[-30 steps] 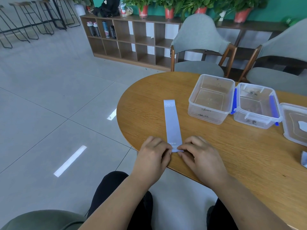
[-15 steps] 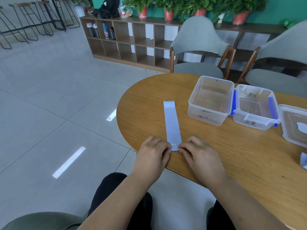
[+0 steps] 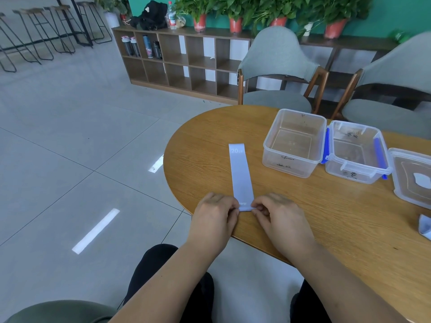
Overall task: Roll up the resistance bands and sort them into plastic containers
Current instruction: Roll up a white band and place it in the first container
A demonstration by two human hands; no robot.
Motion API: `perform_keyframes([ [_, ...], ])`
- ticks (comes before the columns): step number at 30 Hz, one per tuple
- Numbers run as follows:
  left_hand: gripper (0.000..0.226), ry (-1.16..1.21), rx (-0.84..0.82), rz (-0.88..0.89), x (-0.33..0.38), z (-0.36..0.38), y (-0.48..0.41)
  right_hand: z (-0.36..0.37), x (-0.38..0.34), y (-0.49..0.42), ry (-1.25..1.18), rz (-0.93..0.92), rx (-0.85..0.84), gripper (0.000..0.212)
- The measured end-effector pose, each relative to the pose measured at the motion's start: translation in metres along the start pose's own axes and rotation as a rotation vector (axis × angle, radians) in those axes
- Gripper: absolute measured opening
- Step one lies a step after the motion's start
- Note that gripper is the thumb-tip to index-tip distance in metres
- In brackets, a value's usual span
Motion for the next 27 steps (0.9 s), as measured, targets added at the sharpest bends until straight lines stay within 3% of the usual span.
perform_keyframes([
  [5,0.008,-0.008,-0.002,-0.003,-0.001,0.002,-0.002,0.003,0.002,-0.003,0.059,0.017,0.010,0.007],
  [14,0.015,-0.054,0.004,-0.069,-0.002,0.005,-0.006,0.006,0.002,-0.005,0.096,0.071,0.011,0.022],
  [21,0.008,-0.074,-0.013,-0.091,-0.003,0.008,-0.009,0.001,-0.003,-0.008,0.130,0.086,0.012,0.009],
  [27,0.013,-0.073,0.004,-0.100,-0.004,0.010,-0.009,0.005,-0.004,-0.011,0.159,0.110,-0.004,0.018],
])
Point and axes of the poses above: each hand's wrist, its own y-axis away from the middle knuckle, its own z-axis out of the palm, x = y × z, the point moved 8 cm from there along -y, towards the middle knuckle, and after that the axes turned 2 degrees about -x, right-handed, at the moved point
